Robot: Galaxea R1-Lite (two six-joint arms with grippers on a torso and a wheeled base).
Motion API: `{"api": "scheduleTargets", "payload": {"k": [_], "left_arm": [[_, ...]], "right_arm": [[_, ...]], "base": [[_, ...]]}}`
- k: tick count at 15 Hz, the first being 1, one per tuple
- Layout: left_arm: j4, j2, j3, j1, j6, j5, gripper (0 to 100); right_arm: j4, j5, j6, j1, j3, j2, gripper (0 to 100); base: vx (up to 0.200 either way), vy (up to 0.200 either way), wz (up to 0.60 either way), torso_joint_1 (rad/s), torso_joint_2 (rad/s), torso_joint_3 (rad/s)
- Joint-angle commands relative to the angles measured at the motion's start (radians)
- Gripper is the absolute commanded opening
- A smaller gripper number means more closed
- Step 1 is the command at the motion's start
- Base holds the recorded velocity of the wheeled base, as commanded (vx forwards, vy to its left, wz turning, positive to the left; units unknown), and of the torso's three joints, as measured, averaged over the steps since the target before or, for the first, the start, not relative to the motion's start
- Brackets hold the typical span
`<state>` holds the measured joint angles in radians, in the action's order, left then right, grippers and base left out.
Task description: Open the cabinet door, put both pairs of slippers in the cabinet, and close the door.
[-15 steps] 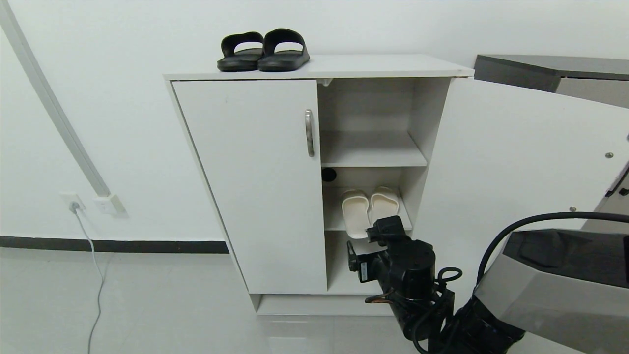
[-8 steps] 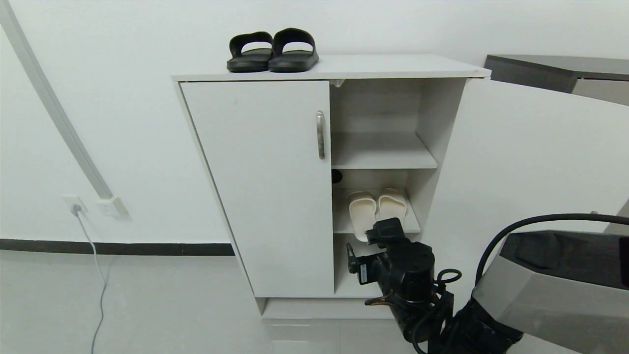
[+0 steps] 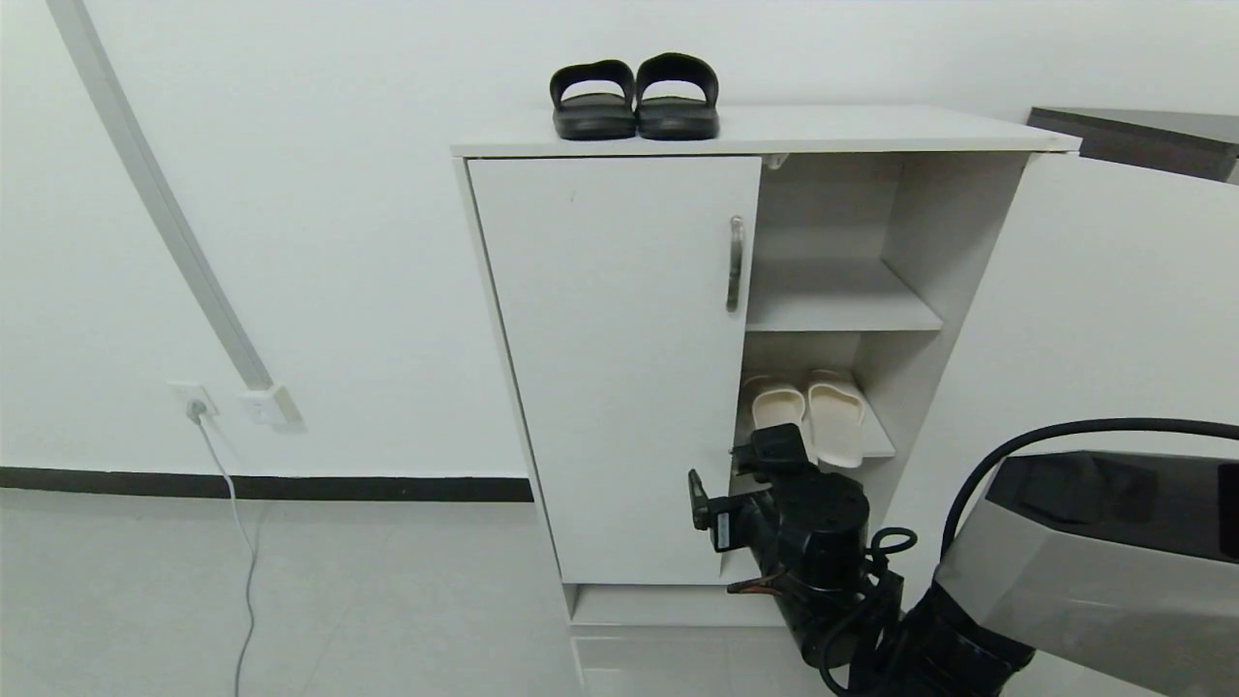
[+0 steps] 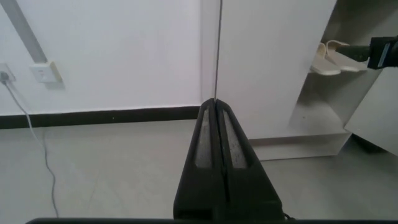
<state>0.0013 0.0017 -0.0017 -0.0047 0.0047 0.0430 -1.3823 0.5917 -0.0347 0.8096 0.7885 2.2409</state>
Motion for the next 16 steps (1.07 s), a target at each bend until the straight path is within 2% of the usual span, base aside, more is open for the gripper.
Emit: {"api": "scheduleTargets", "payload": {"k": [1, 5, 16], "left_arm": [[0.000, 0.000, 0.000, 0.000, -0.002, 0.000, 0], [0.000, 0.000, 0.000, 0.000, -0.003, 0.000, 0], [0.000, 0.000, 0.000, 0.000, -0.006, -0.006, 0]], "right_arm": [[-0.020, -0.021, 0.019, -0.015, -0.015, 0.002, 100], [-0.075, -0.032, 0.061, -0.023, -0.038, 0.003, 100], [-0.139, -0.038, 0.099, -0.024, -0.040, 0.045, 100]], "base": [[0.000, 0.200, 0.00, -0.002, 0.00, 0.007], [0.000, 0.200, 0.00, 0.000, 0.00, 0.000], [0.000, 0.000, 0.00, 0.000, 0.00, 0.000]]}}
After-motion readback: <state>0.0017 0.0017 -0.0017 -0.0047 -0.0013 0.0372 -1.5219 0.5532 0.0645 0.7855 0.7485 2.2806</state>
